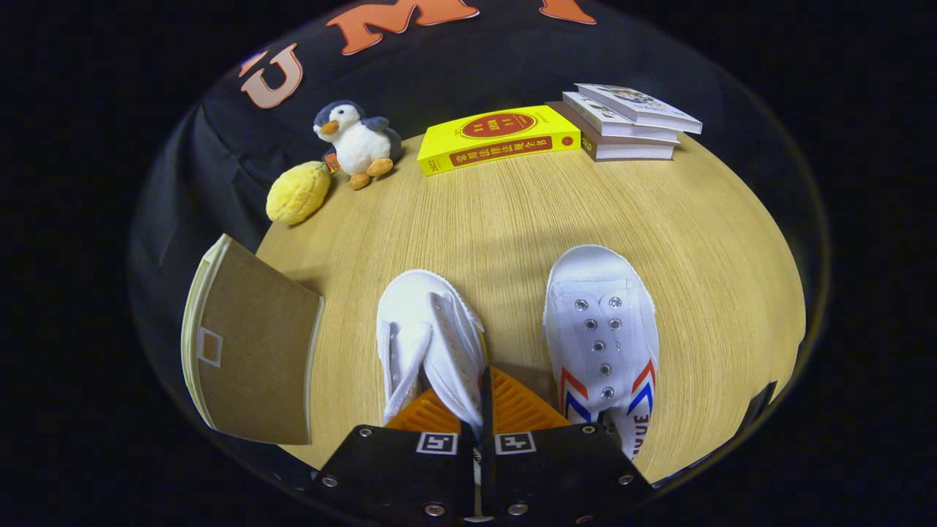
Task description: Open the storage box then place both shoes into the box .Put the left shoe in first, then the right shoe, with the right side of both shoes facing outward in a uniform manner.
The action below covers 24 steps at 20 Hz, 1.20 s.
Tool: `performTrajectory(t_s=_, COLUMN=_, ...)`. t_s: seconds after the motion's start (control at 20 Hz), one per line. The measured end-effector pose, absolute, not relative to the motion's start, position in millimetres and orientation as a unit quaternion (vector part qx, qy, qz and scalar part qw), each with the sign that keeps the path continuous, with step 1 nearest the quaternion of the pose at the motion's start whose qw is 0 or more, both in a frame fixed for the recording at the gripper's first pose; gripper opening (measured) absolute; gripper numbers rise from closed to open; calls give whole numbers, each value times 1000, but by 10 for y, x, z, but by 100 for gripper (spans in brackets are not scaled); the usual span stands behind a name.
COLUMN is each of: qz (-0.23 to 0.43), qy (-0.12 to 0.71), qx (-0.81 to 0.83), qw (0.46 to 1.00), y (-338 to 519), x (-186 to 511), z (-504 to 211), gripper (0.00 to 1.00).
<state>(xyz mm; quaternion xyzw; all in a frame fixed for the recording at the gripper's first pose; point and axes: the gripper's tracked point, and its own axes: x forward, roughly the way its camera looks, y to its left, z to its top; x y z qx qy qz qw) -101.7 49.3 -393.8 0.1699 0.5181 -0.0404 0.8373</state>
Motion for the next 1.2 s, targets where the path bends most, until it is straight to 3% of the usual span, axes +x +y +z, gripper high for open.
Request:
performTrajectory(t_s=0.65, qz=-20, qy=514, qx=215, qw=830, y=1132, x=-658, z=-2660, gripper=4)
performTrajectory(t_s=1.2, qz=32, qy=529, qx=222, qw=818, y=2246, x=-422, z=-2316, gripper=4)
